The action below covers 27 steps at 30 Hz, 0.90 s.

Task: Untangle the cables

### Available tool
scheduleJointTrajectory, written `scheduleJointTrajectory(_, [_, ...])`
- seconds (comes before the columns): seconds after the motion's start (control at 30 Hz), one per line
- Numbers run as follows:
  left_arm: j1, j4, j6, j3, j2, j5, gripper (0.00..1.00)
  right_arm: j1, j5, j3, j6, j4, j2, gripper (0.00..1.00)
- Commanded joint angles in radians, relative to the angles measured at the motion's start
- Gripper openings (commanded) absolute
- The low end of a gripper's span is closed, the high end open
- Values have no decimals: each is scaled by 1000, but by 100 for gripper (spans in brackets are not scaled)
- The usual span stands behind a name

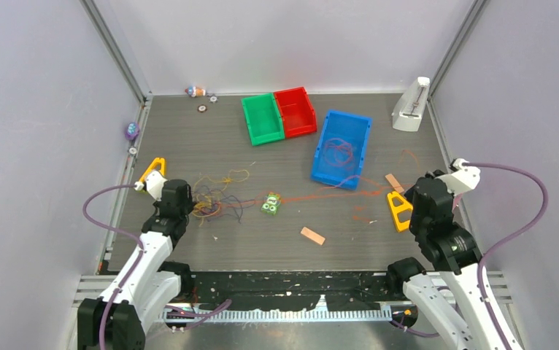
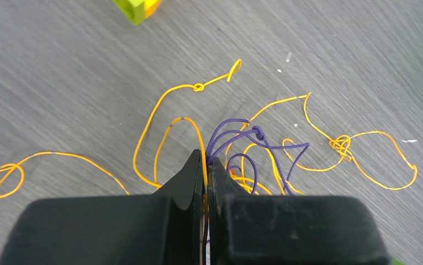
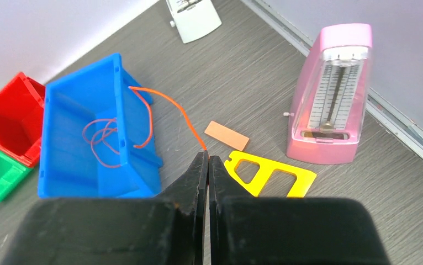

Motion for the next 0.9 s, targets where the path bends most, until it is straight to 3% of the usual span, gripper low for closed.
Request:
scheduleJointTrajectory(0.0, [11,-44,-62,29,-16,-116,0,-7,57,-20,26,26,-17,5])
scheduleJointTrajectory(0.1, [11,2,-22,25,-14,-62,0,-7,-71,-10,-41,37,43,5])
scheduleJointTrajectory(0.13, [11,34,13,26,-17,-13,0,-7,-125,-9,-69,44,65,10])
scheduleJointTrajectory(0.2, [9,103,112,22,-26,104,0,-6,-421,-37,-212,130,78,37])
scheduleJointTrajectory(0.23, [10,123,134,20,-29,167,0,-5,-592,-51,-258,195,79,62])
scheduleJointTrajectory(0.3, [10,154,152,8,-36,210,0,5,-788,-68,-296,255,105,83])
scheduleJointTrajectory(0.33, [10,163,153,4,-39,213,0,34,-810,-58,-303,263,138,87])
scheduleJointTrajectory(0.6, [10,167,150,1,-40,207,0,470,-657,36,-440,357,425,98])
scheduleJointTrajectory(0.87, [10,165,144,-3,-49,199,0,645,-558,290,-521,396,873,95])
